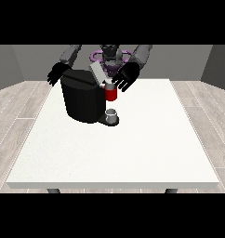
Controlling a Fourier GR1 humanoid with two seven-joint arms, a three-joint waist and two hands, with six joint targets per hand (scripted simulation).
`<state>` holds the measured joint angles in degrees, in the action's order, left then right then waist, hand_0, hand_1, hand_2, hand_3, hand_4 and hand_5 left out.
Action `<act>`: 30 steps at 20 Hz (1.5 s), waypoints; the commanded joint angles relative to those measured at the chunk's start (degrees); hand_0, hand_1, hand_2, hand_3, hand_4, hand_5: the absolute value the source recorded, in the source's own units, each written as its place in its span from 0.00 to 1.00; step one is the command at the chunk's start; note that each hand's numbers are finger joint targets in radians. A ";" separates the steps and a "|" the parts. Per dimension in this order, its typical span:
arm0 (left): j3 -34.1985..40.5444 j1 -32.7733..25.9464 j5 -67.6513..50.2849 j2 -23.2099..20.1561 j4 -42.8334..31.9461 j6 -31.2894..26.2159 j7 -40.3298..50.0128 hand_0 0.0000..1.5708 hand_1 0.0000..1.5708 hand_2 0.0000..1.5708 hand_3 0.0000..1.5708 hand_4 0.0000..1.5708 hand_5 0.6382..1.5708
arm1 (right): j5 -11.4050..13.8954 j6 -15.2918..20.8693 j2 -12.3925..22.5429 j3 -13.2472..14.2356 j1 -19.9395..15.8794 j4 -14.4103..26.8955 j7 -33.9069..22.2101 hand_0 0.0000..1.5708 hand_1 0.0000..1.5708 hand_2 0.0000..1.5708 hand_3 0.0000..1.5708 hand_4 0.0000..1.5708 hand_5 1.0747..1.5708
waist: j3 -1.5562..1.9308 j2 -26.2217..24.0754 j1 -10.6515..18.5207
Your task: Insert the coffee pod into the coffee machine and close the lid
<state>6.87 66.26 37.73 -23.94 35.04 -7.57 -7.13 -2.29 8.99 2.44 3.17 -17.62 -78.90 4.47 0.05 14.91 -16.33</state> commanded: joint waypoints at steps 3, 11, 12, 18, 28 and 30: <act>0.31 -0.30 0.12 -0.01 -0.83 -0.16 -1.11 0.77 0.77 0.78 0.69 0.29 1.00 | -0.30 -0.61 -0.01 -0.03 0.22 -0.21 1.52 0.00 0.00 0.00 0.00 0.26 1.00 | -0.05 1.24 -0.53; -1.92 0.89 2.68 1.27 -0.01 -0.30 0.87 0.67 0.67 0.71 0.60 0.25 1.00 | 0.58 1.52 0.41 0.63 -2.54 1.04 -1.85 0.00 0.00 0.00 0.00 0.26 1.00 | -0.04 -0.89 0.69; 0.02 1.13 1.81 -3.00 -0.91 -1.24 -1.55 0.68 0.68 0.71 0.60 0.24 1.00 | -0.49 -0.68 0.55 0.52 -1.14 0.22 1.67 0.00 0.00 0.00 0.00 0.28 1.00 | -0.04 1.96 -0.13; -0.98 -0.90 2.20 -1.61 -0.11 -2.11 -2.86 0.68 0.68 0.71 0.59 0.24 1.00 | -0.32 0.23 -0.59 0.72 2.10 2.12 3.64 0.00 0.00 0.00 0.00 0.29 1.00 | -0.03 -0.81 1.32; -3.10 0.08 5.54 -3.95 -1.38 -4.22 -4.92 0.00 0.00 0.00 0.00 0.00 1.00 | 0.97 2.36 -0.99 -0.64 -0.94 -0.93 -1.42 0.00 0.00 0.00 0.00 0.24 1.00 | -0.05 0.27 0.05; -3.72 -0.71 6.13 -1.69 -0.10 -2.50 -3.65 0.00 0.00 0.00 0.00 0.00 1.00 | 0.00 0.42 1.19 1.36 -1.55 2.06 0.48 0.00 0.00 0.00 0.00 0.23 1.00 | -0.03 0.95 1.49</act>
<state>3.79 66.63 42.81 -26.49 34.87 -11.28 -10.49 -2.08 9.97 2.81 3.80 -18.78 -77.85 3.90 0.10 14.76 -15.54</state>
